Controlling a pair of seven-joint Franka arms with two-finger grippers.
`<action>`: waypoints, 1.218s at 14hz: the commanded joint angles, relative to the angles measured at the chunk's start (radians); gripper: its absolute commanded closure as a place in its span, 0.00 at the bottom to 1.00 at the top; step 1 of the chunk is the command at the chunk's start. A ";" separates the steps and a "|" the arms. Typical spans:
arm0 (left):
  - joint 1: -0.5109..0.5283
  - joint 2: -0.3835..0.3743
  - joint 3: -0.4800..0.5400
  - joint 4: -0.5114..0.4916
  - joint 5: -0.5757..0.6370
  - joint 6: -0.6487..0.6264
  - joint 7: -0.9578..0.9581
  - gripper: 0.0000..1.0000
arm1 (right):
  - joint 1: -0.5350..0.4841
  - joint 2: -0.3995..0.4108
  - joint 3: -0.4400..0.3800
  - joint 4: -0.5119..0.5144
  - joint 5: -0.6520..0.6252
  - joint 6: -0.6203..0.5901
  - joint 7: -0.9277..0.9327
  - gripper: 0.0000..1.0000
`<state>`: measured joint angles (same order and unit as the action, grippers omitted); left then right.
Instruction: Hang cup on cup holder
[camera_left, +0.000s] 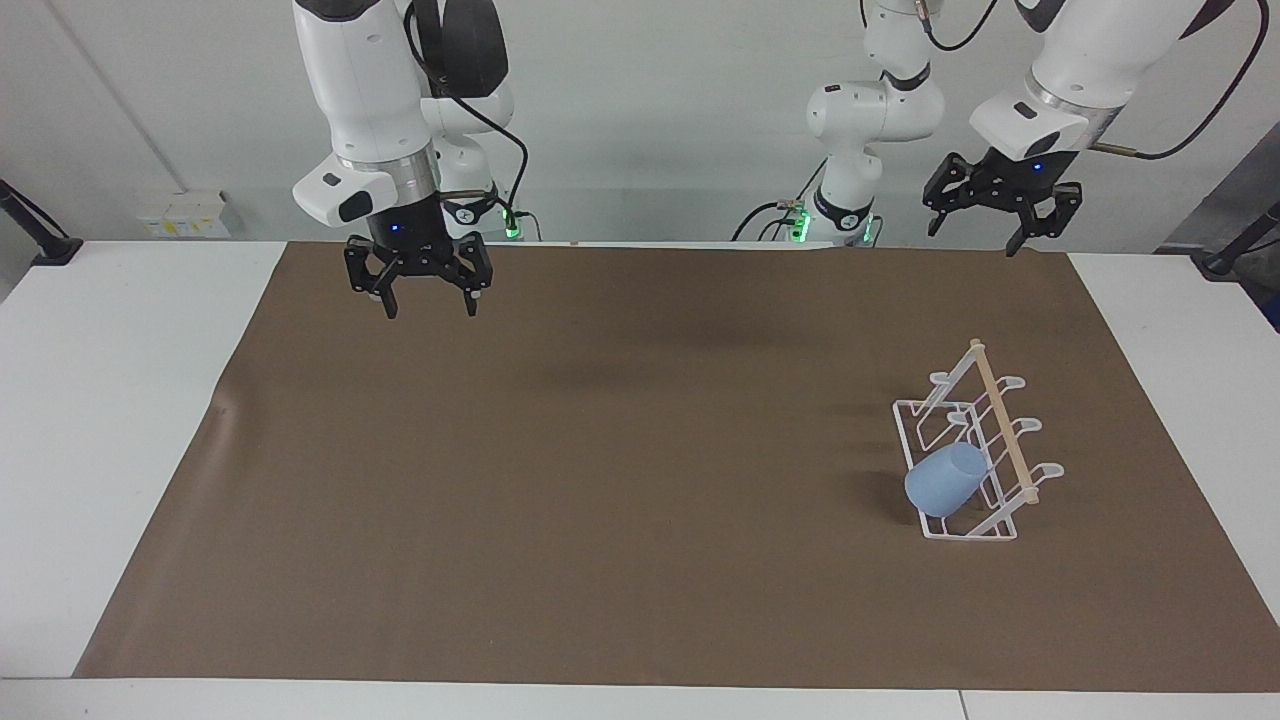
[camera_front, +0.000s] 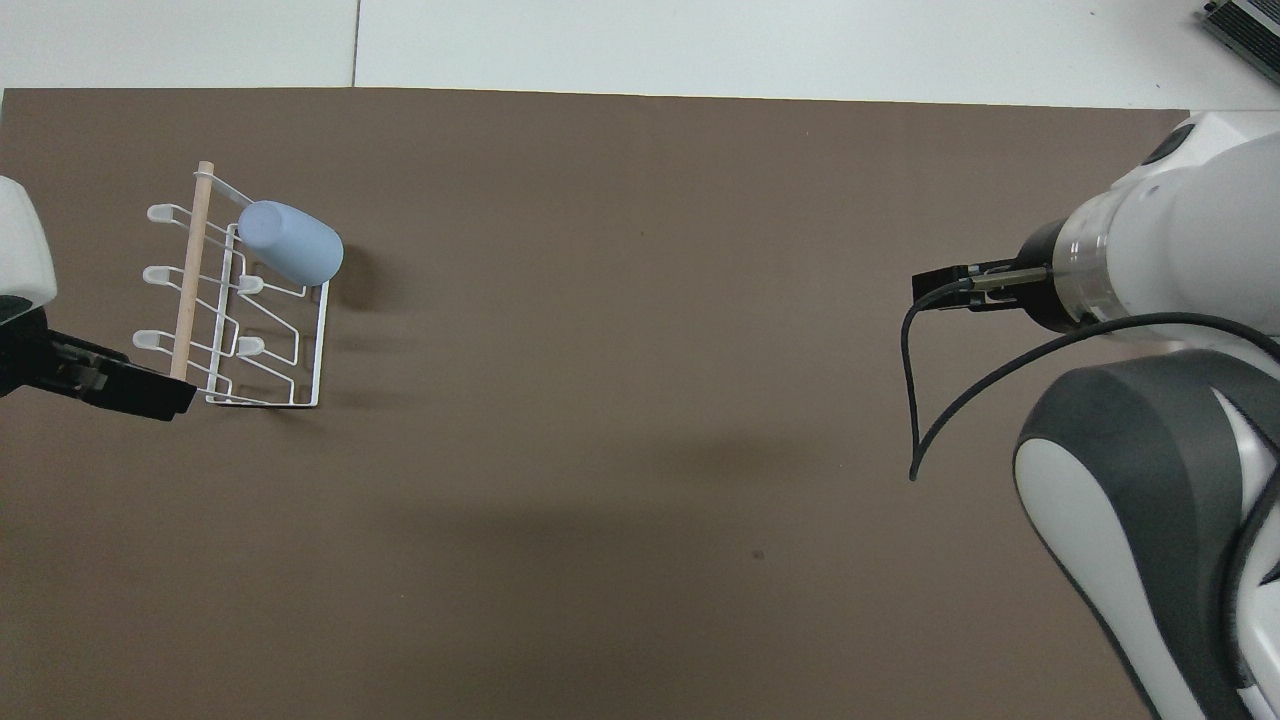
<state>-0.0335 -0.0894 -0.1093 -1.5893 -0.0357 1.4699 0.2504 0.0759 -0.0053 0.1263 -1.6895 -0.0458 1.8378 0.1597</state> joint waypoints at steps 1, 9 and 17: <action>0.017 0.037 -0.004 0.055 -0.015 -0.028 -0.025 0.00 | -0.013 -0.024 0.009 -0.022 0.003 -0.008 -0.012 0.00; 0.018 0.059 -0.001 0.068 -0.015 -0.020 -0.028 0.00 | -0.050 -0.022 0.007 -0.022 0.003 -0.008 -0.012 0.00; 0.001 0.045 -0.007 0.065 0.013 -0.031 -0.031 0.00 | -0.050 -0.022 0.007 -0.024 0.003 -0.008 -0.012 0.00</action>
<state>-0.0310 -0.0462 -0.1109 -1.5456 -0.0331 1.4685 0.2304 0.0410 -0.0053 0.1238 -1.6909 -0.0458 1.8378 0.1597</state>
